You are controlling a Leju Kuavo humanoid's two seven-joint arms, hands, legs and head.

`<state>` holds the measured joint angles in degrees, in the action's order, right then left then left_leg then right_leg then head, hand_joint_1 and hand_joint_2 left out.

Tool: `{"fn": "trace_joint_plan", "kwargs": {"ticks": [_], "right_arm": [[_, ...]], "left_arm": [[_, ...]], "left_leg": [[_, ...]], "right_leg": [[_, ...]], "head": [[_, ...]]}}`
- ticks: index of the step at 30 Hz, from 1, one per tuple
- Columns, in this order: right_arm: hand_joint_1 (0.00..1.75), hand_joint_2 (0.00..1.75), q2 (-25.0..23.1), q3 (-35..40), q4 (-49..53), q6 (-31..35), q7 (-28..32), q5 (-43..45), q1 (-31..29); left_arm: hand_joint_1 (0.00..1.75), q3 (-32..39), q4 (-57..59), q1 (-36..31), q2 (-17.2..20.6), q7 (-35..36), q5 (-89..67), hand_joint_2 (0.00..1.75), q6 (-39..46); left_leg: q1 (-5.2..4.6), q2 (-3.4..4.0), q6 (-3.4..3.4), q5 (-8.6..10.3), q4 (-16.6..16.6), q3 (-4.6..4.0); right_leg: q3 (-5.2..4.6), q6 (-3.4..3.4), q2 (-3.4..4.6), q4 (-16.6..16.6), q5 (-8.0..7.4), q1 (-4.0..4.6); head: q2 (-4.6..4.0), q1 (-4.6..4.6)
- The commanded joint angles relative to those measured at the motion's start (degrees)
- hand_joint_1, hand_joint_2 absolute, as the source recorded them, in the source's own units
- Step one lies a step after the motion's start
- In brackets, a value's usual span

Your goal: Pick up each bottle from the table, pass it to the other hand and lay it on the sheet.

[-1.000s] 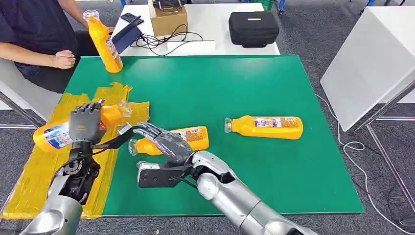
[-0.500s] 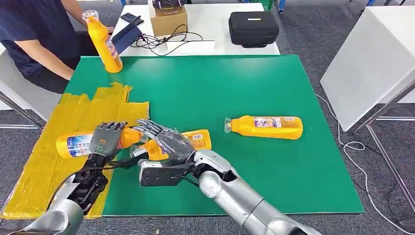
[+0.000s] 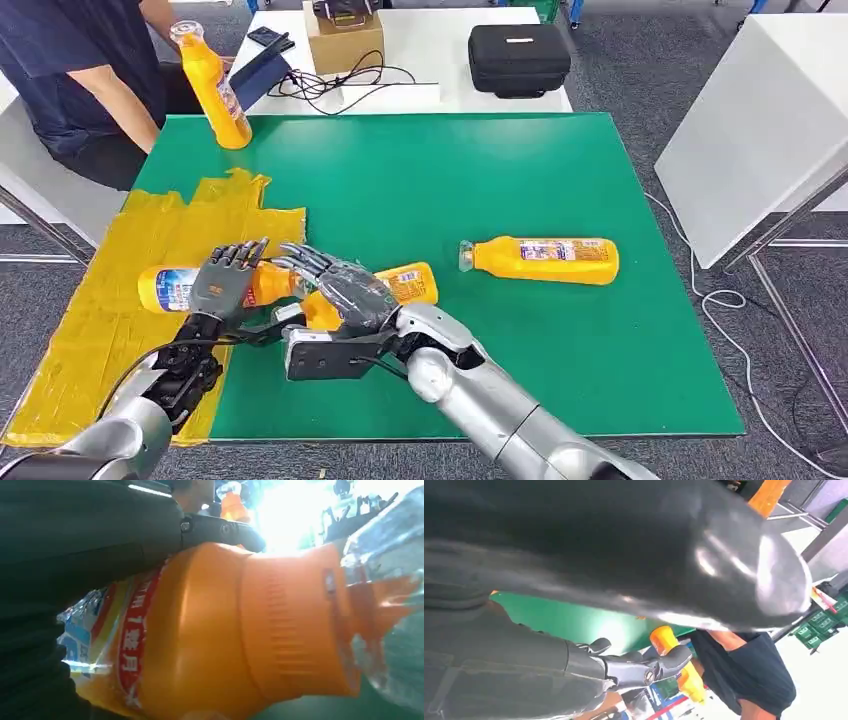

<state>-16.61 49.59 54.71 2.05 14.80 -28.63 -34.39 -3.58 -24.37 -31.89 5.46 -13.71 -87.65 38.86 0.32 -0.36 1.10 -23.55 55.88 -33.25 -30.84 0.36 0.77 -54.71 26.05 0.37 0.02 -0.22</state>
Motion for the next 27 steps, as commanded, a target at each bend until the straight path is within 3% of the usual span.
{"fn": "trace_joint_plan", "kwargs": {"ticks": [1,7,12,13,22,27], "right_arm": [[0.0,0.0,1.77,-0.23,-6.3,0.61,-1.62,-1.31,-3.99],[0.0,0.0,0.74,-1.15,-16.86,0.48,-2.54,-4.77,-7.76],[0.0,0.0,0.7,-1.21,-17.31,0.53,-2.29,-4.9,-7.92],[0.0,1.75,0.55,-0.93,-17.95,0.49,-2.7,-5.51,-8.19],[0.0,1.75,1.16,-2.15,-29.08,-3.48,-7.03,-10.05,-13.92],[0.0,1.75,1.53,-2.86,-30.69,-4.39,-8.94,-13.21,-13.38]], "left_arm": [[0.0,-0.94,6.45,-3.03,-0.62,-2.36,2.93,0.0,-0.74],[0.0,0.51,6.11,-3.98,-0.47,-5.15,6.01,0.0,-1.4],[0.0,0.49,6.1,-4.1,-0.44,-5.15,6.03,0.0,-1.54],[0.0,0.89,5.97,-4.05,-0.55,-5.54,6.66,0.0,-1.38],[0.0,6.48,4.3,-5.32,0.2,-14.72,17.86,0.0,-3.02],[0.0,16.18,0.99,-5.9,-1.79,-25.43,35.8,0.0,-2.37]], "left_leg": [[0.01,-0.03,-0.01,-0.06,-0.02,0.2],[0.07,-0.08,-0.03,-0.1,0.02,0.26],[0.01,-0.09,-0.02,-0.04,0.03,0.11],[0.04,-0.08,-0.03,-0.1,0.05,0.19],[0.06,-0.07,-0.03,-0.08,0.1,0.12],[0.04,-0.09,-0.04,-0.03,0.04,0.09]], "right_leg": [[0.24,0.08,-0.1,0.06,0.06,0.01],[0.34,0.1,-0.18,0.07,0.1,0.07],[0.15,0.08,-0.17,0.0,0.07,0.01],[0.25,0.09,-0.18,0.01,0.11,0.04],[0.18,0.09,-0.16,-0.02,0.08,0.06],[0.15,0.07,-0.17,0.02,0.06,0.04]], "head": [[0.0,0.0],[0.0,0.0],[0.0,0.02],[0.0,0.0],[0.0,0.0],[0.0,0.0]]}}
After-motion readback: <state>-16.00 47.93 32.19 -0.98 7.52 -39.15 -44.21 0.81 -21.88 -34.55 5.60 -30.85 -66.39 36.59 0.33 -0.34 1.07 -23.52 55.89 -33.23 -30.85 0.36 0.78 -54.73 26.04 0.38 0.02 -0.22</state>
